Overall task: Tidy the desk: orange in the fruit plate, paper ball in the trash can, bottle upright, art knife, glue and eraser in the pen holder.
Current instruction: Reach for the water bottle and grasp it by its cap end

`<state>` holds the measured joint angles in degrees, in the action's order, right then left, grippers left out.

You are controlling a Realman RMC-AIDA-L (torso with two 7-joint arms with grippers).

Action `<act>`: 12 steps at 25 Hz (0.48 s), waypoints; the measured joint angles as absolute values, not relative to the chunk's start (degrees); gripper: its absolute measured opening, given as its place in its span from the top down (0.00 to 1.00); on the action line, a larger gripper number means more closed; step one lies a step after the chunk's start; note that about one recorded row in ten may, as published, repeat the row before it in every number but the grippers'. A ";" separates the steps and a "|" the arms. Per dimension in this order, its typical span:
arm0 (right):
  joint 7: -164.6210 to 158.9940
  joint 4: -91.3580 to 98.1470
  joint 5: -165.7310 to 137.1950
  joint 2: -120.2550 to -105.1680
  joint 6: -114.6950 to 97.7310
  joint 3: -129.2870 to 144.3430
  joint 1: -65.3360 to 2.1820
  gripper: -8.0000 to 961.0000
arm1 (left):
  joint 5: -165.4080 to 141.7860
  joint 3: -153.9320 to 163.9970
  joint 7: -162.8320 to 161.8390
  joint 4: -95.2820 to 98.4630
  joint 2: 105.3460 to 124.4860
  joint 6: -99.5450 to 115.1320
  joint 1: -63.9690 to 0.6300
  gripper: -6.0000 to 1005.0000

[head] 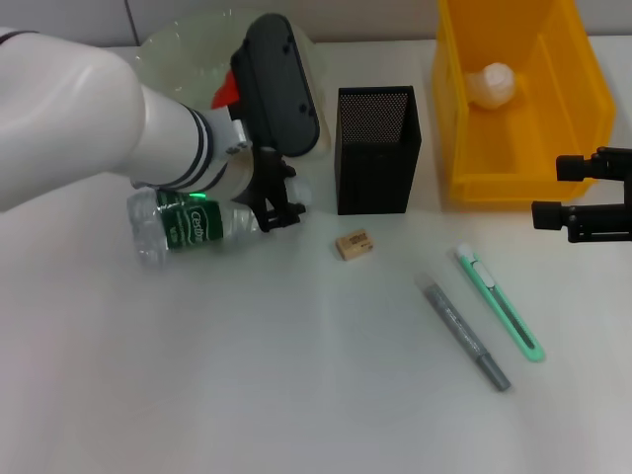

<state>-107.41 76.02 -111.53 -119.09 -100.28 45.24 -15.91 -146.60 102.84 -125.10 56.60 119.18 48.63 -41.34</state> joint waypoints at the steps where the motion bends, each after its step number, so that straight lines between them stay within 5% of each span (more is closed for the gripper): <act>1: -107.41 76.02 -111.53 -119.09 -100.28 45.28 -15.93 0.13 | -146.63 103.41 -125.09 56.60 119.18 48.61 -41.32 0.51; 12: -107.45 74.81 -111.53 -119.09 -100.28 44.91 -16.39 0.13 | -146.79 104.24 -125.08 57.06 119.18 48.60 -40.78 0.56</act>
<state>-107.45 74.81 -111.53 -119.09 -100.28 44.91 -16.39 -146.79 104.24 -125.08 57.06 119.18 48.60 -40.78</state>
